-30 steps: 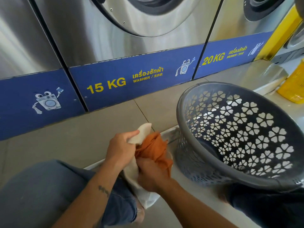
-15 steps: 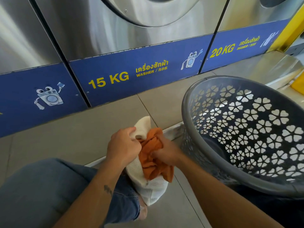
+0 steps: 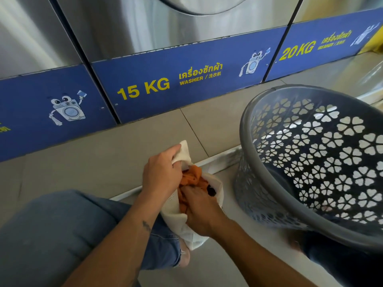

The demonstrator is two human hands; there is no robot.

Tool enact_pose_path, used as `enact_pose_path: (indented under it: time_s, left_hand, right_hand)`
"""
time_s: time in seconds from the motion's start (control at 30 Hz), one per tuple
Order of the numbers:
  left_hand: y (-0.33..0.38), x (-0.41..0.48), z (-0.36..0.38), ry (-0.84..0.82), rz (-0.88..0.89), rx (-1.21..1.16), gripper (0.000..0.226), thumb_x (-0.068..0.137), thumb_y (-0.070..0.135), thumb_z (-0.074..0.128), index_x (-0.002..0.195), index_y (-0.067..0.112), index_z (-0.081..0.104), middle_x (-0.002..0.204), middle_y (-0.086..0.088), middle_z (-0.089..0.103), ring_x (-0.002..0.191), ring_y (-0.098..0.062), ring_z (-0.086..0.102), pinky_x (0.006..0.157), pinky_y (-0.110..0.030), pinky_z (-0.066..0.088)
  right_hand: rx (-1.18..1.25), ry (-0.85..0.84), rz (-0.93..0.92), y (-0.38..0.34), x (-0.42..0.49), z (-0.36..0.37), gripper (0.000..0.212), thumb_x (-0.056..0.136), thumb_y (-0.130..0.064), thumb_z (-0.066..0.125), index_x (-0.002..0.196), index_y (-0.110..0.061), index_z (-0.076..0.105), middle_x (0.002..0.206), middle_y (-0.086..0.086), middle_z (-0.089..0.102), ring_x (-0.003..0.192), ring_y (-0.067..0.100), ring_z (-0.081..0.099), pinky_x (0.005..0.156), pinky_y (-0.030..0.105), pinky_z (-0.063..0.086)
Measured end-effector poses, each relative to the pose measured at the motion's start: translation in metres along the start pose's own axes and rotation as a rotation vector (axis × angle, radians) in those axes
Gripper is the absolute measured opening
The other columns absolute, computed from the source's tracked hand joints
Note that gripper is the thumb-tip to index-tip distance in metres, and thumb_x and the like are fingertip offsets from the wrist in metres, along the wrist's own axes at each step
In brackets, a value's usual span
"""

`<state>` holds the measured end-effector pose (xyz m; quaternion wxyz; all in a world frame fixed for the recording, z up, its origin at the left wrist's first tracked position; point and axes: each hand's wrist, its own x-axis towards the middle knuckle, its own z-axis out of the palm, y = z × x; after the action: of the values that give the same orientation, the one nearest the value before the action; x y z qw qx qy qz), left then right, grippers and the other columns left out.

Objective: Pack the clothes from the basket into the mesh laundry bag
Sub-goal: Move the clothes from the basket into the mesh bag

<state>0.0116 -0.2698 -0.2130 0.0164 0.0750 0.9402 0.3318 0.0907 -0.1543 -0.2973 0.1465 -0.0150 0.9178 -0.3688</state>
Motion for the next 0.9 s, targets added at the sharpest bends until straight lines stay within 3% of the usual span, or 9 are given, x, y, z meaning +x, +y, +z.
enact_pose_path:
  time_s: [0.1, 0.17, 0.27, 0.37, 0.43, 0.53, 0.7, 0.8, 0.9]
  left_hand:
    - [0.0, -0.001, -0.003, 0.011, 0.002, 0.003, 0.045, 0.094, 0.029, 0.058, 0.139, 0.029, 0.053, 0.124, -0.002, 0.067, 0.102, -0.023, 0.064, 0.083, -0.041, 0.057]
    - [0.001, 0.0, -0.004, 0.004, -0.001, 0.026, 0.044, 0.093, 0.027, 0.057, 0.137, 0.03, 0.054, 0.121, -0.001, 0.068, 0.1, -0.021, 0.064, 0.08, -0.039, 0.058]
    - [0.001, 0.002, -0.004, -0.024, -0.012, 0.043, 0.042, 0.092, 0.025, 0.057, 0.134, 0.029, 0.056, 0.118, -0.001, 0.069, 0.098, -0.02, 0.064, 0.077, -0.035, 0.057]
    - [0.002, 0.002, -0.004, -0.058, -0.027, 0.034, 0.042, 0.09, 0.023, 0.059, 0.132, 0.027, 0.058, 0.115, -0.001, 0.069, 0.097, -0.019, 0.064, 0.072, -0.029, 0.053]
    - [0.004, 0.001, -0.005, -0.096, -0.038, 0.038, 0.046, 0.088, 0.021, 0.059, 0.133, 0.028, 0.056, 0.115, 0.0, 0.068, 0.099, -0.02, 0.063, 0.073, -0.031, 0.051]
    - [0.006, -0.001, -0.006, -0.179, -0.042, 0.06, 0.058, 0.086, 0.019, 0.059, 0.141, 0.033, 0.046, 0.121, -0.001, 0.064, 0.104, -0.024, 0.061, 0.083, -0.04, 0.054]
    - [0.009, -0.004, -0.01, -0.367, -0.039, 0.056, 0.075, 0.08, 0.015, 0.058, 0.148, 0.036, 0.033, 0.131, -0.004, 0.058, 0.11, -0.028, 0.058, 0.093, -0.047, 0.051]
    - [0.008, -0.006, -0.01, -0.484, -0.047, 0.055, 0.076, 0.082, 0.017, 0.059, 0.148, 0.042, 0.031, 0.136, -0.003, 0.054, 0.111, -0.027, 0.056, 0.095, -0.047, 0.051]
    - [0.006, -0.004, -0.011, -0.525, -0.054, 0.056, 0.073, 0.082, 0.021, 0.057, 0.145, 0.048, 0.033, 0.139, -0.002, 0.053, 0.113, -0.027, 0.056, 0.096, -0.046, 0.049]
  right_hand:
    - [-0.066, -0.069, 0.095, 0.002, 0.02, -0.018, 0.064, 0.091, -0.059, 0.046, 0.15, -0.038, 0.03, 0.154, -0.003, 0.045, 0.139, 0.027, 0.042, 0.118, 0.052, 0.029]
    - [-0.07, -0.112, 0.159, 0.003, 0.028, -0.028, 0.073, 0.091, -0.055, 0.053, 0.155, -0.041, 0.02, 0.156, -0.001, 0.043, 0.138, 0.031, 0.043, 0.117, 0.051, 0.033]
    - [-0.092, -0.041, 0.143, 0.003, 0.02, -0.033, 0.067, 0.089, -0.053, 0.054, 0.15, -0.039, 0.032, 0.148, -0.002, 0.051, 0.13, 0.029, 0.051, 0.111, 0.049, 0.042]
    - [-0.073, 0.155, 0.049, -0.001, -0.008, -0.035, 0.062, 0.085, -0.057, 0.048, 0.143, -0.038, 0.043, 0.147, -0.008, 0.05, 0.131, 0.02, 0.048, 0.112, 0.044, 0.041]
    - [-0.108, 0.271, 0.046, 0.001, -0.029, -0.034, 0.057, 0.086, -0.052, 0.051, 0.141, -0.037, 0.045, 0.147, -0.009, 0.046, 0.131, 0.018, 0.044, 0.111, 0.043, 0.041]
    - [-0.171, 0.296, 0.138, 0.01, -0.05, -0.028, 0.054, 0.088, -0.045, 0.058, 0.139, -0.036, 0.042, 0.132, -0.002, 0.049, 0.116, 0.02, 0.048, 0.096, 0.034, 0.047]
    - [0.065, 0.102, 0.277, 0.015, -0.049, -0.021, 0.06, 0.092, -0.04, 0.059, 0.143, -0.037, 0.027, 0.111, 0.001, 0.063, 0.09, 0.02, 0.064, 0.077, 0.041, 0.06]
    - [0.179, 0.213, 0.254, 0.004, -0.046, -0.022, 0.046, 0.093, -0.025, 0.057, 0.134, -0.038, 0.041, 0.102, -0.007, 0.068, 0.089, 0.014, 0.066, 0.079, 0.041, 0.061]
    - [0.407, 0.39, 0.143, -0.02, -0.036, -0.025, 0.041, 0.089, -0.006, 0.058, 0.12, -0.032, 0.059, 0.108, -0.015, 0.067, 0.1, 0.006, 0.066, 0.083, 0.023, 0.057]
